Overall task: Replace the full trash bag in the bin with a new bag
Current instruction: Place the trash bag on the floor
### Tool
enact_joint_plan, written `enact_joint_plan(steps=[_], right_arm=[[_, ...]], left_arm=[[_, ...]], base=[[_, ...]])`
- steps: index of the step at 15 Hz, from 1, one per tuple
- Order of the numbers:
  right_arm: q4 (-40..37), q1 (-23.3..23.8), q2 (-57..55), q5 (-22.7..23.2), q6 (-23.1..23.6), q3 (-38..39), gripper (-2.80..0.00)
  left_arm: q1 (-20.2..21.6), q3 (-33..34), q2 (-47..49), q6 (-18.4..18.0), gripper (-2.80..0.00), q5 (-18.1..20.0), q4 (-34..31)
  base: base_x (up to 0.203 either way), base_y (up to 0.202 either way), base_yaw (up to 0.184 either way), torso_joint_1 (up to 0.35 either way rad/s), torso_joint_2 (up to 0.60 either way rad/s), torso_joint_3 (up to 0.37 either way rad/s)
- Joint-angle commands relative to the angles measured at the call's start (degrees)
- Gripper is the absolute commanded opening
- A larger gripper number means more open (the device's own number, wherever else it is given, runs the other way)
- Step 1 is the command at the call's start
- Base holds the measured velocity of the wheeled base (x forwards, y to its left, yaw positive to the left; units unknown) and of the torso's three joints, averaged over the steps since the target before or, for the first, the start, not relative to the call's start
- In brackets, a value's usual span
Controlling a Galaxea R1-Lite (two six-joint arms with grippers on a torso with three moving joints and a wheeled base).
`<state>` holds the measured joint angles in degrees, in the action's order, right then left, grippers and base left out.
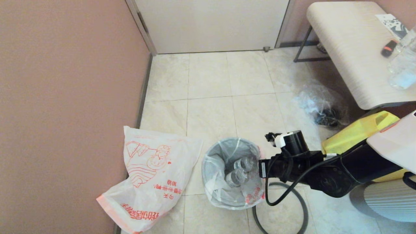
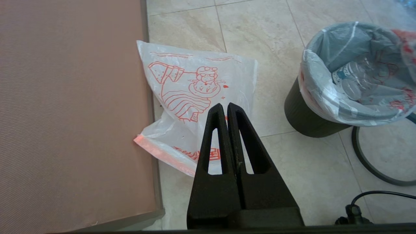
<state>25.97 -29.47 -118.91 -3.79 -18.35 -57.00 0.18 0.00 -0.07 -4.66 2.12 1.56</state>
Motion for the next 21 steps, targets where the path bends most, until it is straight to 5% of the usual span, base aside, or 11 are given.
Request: enact_joint_plan(steps=[1,21], right_arm=[[0.3,-1.6,-1.1,0.0,-1.9,-1.8,-2.80],[-8.4,-6.1,-19.2,-0.5,-1.3,-23.8,-2.80]], left_arm=[[0.0,0.8,0.1,0.0,-2.80,0.0,0.0],[0.0,0.8,0.1,0.0,-2.80,0.0,0.0]], base=[[0.000,0.000,0.000,0.000,0.00,0.000],[0.000,0.000,0.000,0.000,0.00,0.000]])
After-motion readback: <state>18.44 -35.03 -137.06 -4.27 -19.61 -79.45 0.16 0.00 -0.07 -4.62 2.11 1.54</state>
